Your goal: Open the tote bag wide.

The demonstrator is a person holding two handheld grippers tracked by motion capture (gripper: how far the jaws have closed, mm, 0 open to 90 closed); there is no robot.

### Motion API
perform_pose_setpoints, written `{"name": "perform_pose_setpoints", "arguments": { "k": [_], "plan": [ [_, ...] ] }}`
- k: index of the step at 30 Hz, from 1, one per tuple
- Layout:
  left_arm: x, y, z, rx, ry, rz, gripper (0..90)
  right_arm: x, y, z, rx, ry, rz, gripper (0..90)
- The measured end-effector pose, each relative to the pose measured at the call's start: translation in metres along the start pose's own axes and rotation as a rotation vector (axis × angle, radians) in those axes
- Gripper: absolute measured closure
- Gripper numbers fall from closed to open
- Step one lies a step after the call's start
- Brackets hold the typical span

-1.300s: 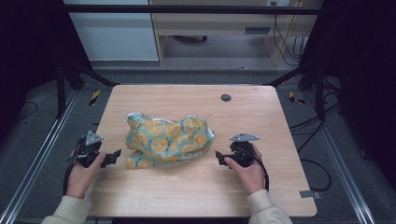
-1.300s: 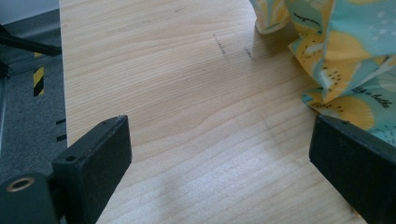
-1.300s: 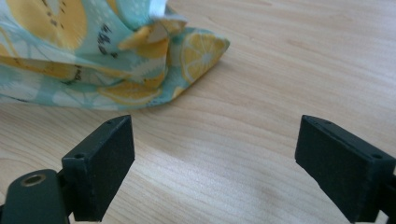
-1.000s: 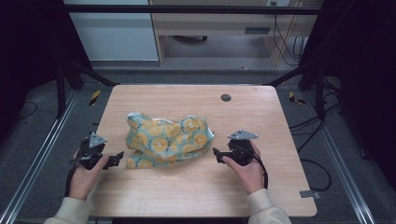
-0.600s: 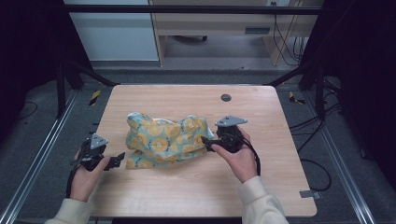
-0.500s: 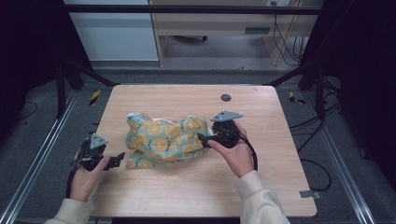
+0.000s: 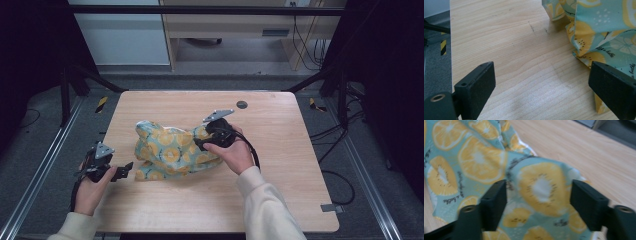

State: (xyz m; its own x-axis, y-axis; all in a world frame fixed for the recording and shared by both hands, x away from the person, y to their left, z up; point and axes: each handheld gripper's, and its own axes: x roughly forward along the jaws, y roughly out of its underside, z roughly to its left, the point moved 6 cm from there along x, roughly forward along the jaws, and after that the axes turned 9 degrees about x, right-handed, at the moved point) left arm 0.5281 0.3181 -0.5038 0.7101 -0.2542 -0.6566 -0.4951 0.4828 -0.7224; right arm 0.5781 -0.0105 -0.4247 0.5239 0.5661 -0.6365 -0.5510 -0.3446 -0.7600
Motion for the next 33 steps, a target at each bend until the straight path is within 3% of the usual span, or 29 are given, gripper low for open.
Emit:
{"name": "perform_pose_setpoints", "arguments": {
  "k": [3, 6, 10, 14, 15, 18, 19, 20, 24, 27, 29, 33],
  "plan": [
    [0.000, -0.001, 0.000, -0.003, -0.002, -0.005, 7.3, 0.003, 0.001, 0.000, -0.011, 0.019, -0.011, 72.2],
    [0.000, -0.001, 0.000, -0.003, 0.000, -0.007, 7.4, -0.003, -0.002, 0.004, -0.008, -0.009, -0.042, 88.7],
    [0.000, -0.002, 0.000, 0.001, 0.001, -0.004, 7.6, -0.017, -0.006, 0.013, -0.031, -0.034, -0.072, 90.0],
    [0.000, -0.001, 0.001, -0.003, -0.004, -0.006, 8.0, -0.043, -0.006, 0.029, -0.063, -0.075, -0.144, 90.0],
    [0.000, -0.001, 0.001, -0.001, -0.005, -0.003, 8.0, -0.057, -0.001, 0.039, -0.086, -0.098, -0.167, 90.0],
    [0.000, 0.000, 0.002, -0.002, -0.008, 0.000, 8.2, -0.070, 0.010, 0.051, -0.111, -0.125, -0.183, 90.0],
    [0.000, 0.000, 0.002, -0.004, -0.011, 0.002, 8.2, -0.079, 0.025, 0.062, -0.136, -0.145, -0.182, 90.0],
    [0.000, 0.000, 0.002, -0.004, -0.011, 0.002, 8.3, -0.079, 0.025, 0.062, -0.136, -0.145, -0.182, 90.0],
    [0.000, 0.001, 0.002, -0.007, -0.012, 0.005, 8.3, -0.085, 0.062, 0.078, -0.160, -0.183, -0.151, 90.0],
    [0.001, 0.001, 0.001, -0.007, -0.013, 0.008, 8.5, -0.077, 0.088, 0.083, -0.161, -0.190, -0.103, 90.0],
    [0.000, 0.001, 0.001, -0.002, -0.013, 0.012, 8.5, -0.064, 0.105, 0.080, -0.130, -0.188, -0.079, 90.0],
    [0.001, 0.000, 0.001, -0.005, -0.014, 0.011, 8.7, -0.058, 0.110, 0.075, -0.115, -0.178, -0.061, 90.0]
  ]
}}
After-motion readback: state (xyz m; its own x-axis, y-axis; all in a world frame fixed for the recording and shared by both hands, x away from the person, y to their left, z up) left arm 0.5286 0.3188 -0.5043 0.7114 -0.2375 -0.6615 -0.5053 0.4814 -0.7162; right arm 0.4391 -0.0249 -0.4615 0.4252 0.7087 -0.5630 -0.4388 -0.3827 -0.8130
